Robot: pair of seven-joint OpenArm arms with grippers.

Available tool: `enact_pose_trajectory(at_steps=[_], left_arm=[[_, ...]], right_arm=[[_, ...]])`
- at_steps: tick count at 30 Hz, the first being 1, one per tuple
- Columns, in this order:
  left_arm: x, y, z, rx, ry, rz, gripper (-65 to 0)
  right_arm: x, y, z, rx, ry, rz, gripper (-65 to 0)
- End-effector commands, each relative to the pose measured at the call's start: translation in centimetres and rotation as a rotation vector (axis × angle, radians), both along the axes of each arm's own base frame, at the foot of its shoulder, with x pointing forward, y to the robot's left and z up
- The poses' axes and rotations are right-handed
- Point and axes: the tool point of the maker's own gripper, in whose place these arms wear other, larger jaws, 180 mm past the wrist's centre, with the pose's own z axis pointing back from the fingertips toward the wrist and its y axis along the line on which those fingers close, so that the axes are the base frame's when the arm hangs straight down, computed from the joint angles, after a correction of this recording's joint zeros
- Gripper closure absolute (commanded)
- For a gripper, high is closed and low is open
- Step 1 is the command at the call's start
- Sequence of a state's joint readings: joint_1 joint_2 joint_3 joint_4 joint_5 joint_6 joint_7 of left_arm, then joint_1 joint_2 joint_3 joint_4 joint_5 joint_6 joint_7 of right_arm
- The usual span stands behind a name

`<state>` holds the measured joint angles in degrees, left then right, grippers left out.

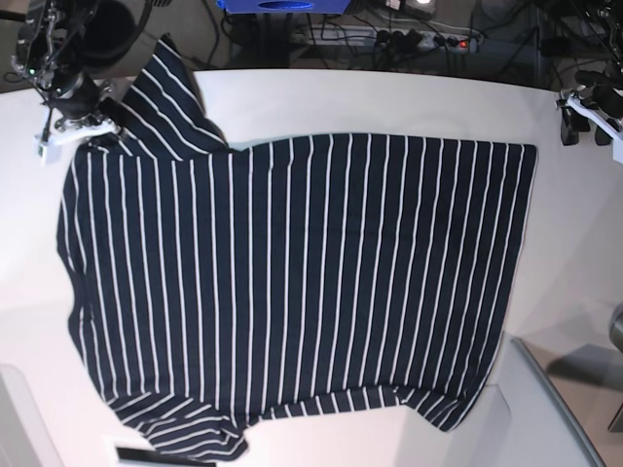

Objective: Layout the t-shirt on the table in an organized manner, then fold the t-shirt properly
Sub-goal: 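Open the left gripper and regrasp the shirt corner beside it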

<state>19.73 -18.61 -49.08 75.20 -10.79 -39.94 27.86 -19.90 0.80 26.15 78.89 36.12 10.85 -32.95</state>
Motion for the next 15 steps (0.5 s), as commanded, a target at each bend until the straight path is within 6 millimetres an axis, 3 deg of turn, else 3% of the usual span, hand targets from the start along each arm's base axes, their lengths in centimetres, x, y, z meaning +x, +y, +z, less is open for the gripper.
enact_pose_trajectory(at_steps=[1,4,9,15], left_arm=[[0.4,0.9,0.9,0.010,-0.029,0.005,-50.2],[0.3,0.4,0.2,-0.103,-0.084,0.066,-55.9],[-1.1,0.9,-1.6,-0.218,-0.094,0.161,-53.2],[0.0,0.5,-2.7,-0.271,-0.116,0.201,-52.5]], right_arm=[[-1.5,0.3,-0.8,0.007,0.065,0.017,-0.8],[-1.5,0.3,-0.8,0.007,0.065,0.017,-0.8],[-1.3,0.2,-0.6,0.003,0.060,0.018,-0.8],[-1.2,0.4,-0.6,0.006,0.058,0.022,-0.8]])
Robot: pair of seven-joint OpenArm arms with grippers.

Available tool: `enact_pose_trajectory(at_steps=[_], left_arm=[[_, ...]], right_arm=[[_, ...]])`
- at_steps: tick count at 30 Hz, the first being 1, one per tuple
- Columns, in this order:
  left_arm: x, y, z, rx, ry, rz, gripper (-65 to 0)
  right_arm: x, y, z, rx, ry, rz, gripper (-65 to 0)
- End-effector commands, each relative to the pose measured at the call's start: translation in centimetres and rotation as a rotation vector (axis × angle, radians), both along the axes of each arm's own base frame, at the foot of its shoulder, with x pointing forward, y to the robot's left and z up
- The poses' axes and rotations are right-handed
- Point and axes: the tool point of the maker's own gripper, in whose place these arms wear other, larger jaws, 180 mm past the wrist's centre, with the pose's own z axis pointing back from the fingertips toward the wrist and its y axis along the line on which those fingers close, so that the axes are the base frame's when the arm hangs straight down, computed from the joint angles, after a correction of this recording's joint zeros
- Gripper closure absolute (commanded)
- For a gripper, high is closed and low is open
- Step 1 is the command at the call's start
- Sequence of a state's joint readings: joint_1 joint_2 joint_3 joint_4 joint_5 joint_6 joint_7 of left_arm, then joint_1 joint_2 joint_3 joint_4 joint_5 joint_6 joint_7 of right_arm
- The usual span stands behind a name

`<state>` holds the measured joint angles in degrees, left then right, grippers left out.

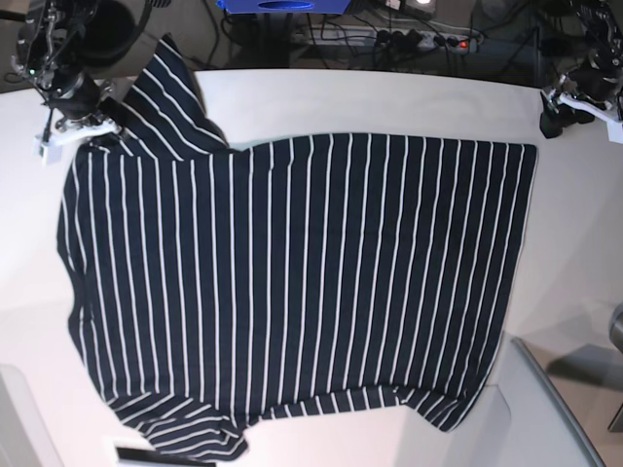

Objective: Layout the t-shirt on the table in an organized manner, then fold the t-shirt properly
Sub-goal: 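Open the left gripper and regrasp the shirt corner beside it, then hold both shirt corners and pull the edge between them taut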

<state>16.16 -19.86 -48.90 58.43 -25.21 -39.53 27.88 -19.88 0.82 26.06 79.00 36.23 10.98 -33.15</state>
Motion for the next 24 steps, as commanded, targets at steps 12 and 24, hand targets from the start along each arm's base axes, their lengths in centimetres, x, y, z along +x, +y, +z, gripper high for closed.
enact_pose_trajectory(at_steps=[12,24], left_arm=[[3.4,-3.5,-1.6,-0.072,-0.013,-0.088,-52.5],[4.2,-6.5,-2.7,-0.134,-0.029,-0.086,-52.5]], right_arm=[[-1.3,0.2,-0.7,0.001,0.061,0.016,-0.8],[-1.5,0.2,-0.7,0.002,0.064,0.016,-0.8]])
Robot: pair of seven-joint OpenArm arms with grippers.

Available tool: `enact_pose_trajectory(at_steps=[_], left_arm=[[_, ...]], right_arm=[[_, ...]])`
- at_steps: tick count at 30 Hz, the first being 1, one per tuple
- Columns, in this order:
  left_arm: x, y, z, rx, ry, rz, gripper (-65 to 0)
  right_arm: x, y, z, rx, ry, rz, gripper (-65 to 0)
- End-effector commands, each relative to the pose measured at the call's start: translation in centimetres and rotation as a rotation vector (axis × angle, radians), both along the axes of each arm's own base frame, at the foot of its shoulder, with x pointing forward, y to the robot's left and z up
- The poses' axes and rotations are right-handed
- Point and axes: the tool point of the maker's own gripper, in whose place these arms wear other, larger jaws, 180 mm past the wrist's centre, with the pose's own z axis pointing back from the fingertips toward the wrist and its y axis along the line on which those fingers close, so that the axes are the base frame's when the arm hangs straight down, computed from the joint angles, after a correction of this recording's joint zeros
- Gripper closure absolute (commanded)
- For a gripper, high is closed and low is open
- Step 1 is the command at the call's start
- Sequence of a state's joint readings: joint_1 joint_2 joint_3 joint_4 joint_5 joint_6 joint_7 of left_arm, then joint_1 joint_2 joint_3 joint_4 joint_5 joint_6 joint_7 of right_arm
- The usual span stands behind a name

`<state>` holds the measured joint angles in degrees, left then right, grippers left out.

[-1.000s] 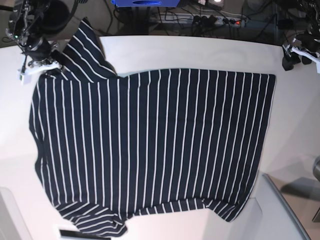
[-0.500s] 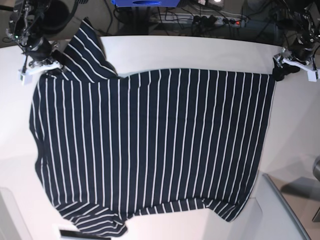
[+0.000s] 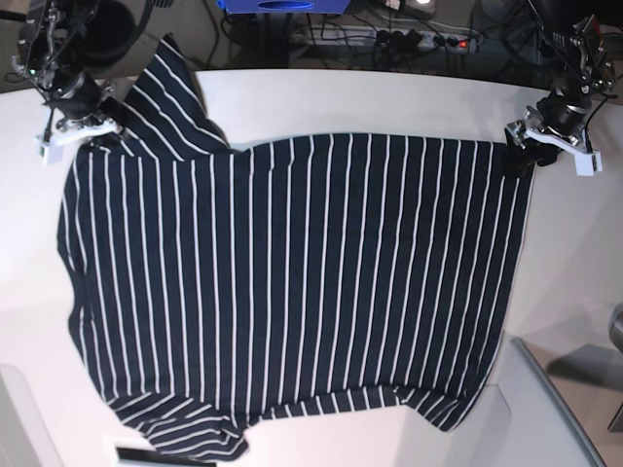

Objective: Layout the t-shirt on the table in an organized manner, then fold the t-shirt properly
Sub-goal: 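Hold both shirt corners and pull the edge between them taut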

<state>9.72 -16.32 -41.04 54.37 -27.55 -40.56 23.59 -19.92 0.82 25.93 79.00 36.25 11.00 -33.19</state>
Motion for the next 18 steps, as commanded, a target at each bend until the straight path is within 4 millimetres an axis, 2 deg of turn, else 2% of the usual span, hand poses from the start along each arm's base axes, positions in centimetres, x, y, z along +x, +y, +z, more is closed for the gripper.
enact_pose_trajectory(at_steps=[1,7,9,11,15,18], left_arm=[[-1.41,-0.41,-1.26,0.004,0.091,-0.034,-52.3],[-1.42,-1.02,-1.54,-0.008,0.091,-0.033,-52.3],[-1.42,-1.02,-1.54,-0.008,0.091,-0.033,-50.5],[-1.35,-1.02,-1.51,-0.008,0.089,-0.033,-43.4],[-1.16,-0.99,-1.39,-0.010,0.083,-0.030,-24.7],[-0.95,-0.75,-1.22,-0.007,0.076,-0.024,-16.1]], right_arm=[[-1.46,0.06,-0.69,0.000,0.063,0.013,-0.8],[-1.43,0.05,-0.65,-0.001,0.062,0.014,-0.8],[-1.43,0.05,-0.65,-0.001,0.062,0.014,-0.8],[-1.41,-0.21,-0.60,-0.007,0.062,0.016,-0.8],[-1.34,-0.72,-0.48,-0.018,0.061,0.021,-0.8],[-1.35,-0.84,-0.46,-0.020,0.061,0.020,-0.8]])
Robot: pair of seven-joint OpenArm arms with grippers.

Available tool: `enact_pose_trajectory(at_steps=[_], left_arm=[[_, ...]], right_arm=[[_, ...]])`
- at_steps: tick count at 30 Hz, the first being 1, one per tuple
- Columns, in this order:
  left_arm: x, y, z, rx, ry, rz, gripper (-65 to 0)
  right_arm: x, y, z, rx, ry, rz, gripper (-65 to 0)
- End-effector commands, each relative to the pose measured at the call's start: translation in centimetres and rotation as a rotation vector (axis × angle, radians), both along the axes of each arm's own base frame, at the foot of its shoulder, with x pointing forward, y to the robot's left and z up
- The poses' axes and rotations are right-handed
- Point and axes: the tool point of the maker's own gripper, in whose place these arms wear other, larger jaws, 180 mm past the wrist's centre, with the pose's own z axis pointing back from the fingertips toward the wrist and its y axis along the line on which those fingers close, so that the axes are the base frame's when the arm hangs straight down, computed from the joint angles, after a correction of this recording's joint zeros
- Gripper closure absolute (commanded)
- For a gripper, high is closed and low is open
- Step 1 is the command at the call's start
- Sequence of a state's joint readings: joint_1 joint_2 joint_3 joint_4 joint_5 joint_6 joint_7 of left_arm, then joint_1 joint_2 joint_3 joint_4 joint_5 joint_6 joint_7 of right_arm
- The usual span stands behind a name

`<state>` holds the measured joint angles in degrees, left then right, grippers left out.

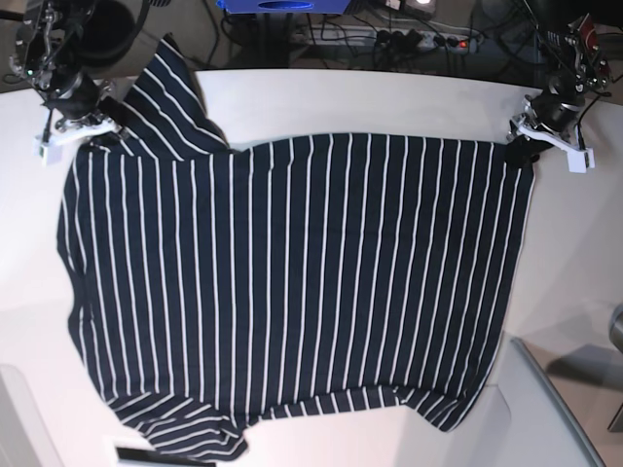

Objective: Layout the t-shirt on the table in an organized manner, then fold the t-shirt properly
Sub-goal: 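Hold both shirt corners and pull the edge between them taut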

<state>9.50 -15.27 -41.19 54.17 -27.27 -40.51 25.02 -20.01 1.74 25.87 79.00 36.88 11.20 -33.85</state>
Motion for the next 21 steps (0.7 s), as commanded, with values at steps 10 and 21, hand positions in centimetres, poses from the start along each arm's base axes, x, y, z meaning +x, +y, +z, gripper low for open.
enact_pose_trajectory(at_steps=[10,21], left_arm=[[-0.7,2.8,0.7,0.032,0.015,0.067,-14.3],[-1.1,2.7,0.2,0.018,0.028,0.074,-46.9]], right_arm=[[-1.3,-0.4,-0.6,-0.019,0.058,0.014,-0.8],[-1.3,-0.4,-0.6,-0.019,0.058,0.012,-0.8]])
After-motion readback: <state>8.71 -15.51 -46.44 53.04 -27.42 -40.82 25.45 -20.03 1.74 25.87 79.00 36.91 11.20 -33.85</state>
